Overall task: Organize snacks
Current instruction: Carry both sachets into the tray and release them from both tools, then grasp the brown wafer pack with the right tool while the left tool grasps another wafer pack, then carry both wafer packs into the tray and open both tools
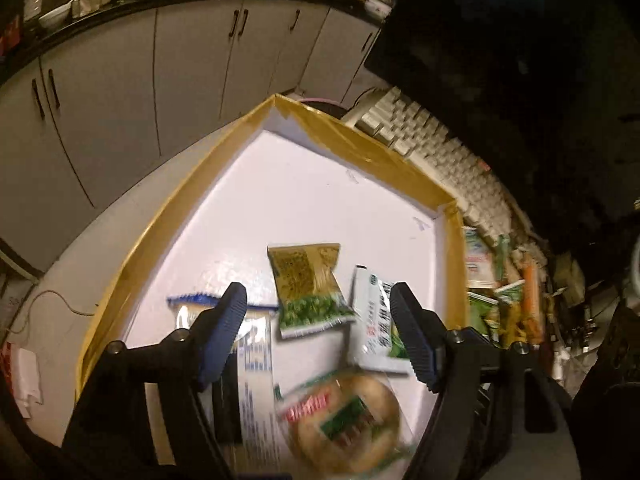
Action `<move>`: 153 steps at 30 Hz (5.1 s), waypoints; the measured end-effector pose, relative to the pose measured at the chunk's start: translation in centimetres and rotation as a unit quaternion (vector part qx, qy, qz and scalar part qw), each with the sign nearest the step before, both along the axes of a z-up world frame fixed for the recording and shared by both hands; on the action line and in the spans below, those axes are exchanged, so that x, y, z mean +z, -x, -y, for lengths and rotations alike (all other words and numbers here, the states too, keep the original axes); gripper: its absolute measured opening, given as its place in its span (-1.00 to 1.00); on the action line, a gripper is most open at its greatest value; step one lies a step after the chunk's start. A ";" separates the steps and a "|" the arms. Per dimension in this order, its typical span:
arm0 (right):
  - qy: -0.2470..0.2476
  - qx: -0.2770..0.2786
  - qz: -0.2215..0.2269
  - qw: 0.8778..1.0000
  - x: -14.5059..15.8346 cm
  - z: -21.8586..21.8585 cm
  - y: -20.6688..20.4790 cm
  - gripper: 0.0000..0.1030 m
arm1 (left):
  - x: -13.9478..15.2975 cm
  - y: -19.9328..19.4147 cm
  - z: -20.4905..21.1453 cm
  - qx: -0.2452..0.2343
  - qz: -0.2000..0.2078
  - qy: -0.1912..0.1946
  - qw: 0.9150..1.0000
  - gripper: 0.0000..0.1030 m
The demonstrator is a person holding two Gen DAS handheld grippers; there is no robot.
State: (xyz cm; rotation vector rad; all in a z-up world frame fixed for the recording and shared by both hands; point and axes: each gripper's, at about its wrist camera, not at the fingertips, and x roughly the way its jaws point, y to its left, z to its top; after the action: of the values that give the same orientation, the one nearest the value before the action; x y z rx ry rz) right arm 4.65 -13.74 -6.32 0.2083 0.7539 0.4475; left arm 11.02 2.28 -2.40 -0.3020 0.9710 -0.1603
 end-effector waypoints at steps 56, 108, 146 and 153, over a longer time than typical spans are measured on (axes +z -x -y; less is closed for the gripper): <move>-0.003 -0.329 -0.077 0.941 -6.3 19.2 8.2 0.43 | 0.8 7.6 20.4 -0.210 0.075 -0.076 0.972 0.57; -0.072 -0.255 0.050 0.963 -1.4 12.6 8.9 0.43 | 5.0 6.4 0.4 -0.019 0.080 -0.009 0.997 0.07; 0.024 -0.041 -0.089 0.995 -1.3 -2.2 -12.5 0.47 | -2.2 -8.5 -0.7 -0.047 -0.078 -0.062 0.994 0.10; -0.018 -0.037 -0.088 0.995 -0.9 -1.2 -12.2 0.51 | -1.1 -8.0 -1.9 -0.034 -0.061 -0.032 0.997 0.40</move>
State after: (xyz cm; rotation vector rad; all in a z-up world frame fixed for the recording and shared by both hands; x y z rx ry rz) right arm 16.82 -12.51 -7.20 0.3115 0.9082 0.3757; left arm 19.04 4.21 -3.49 -0.2223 1.1051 -0.1740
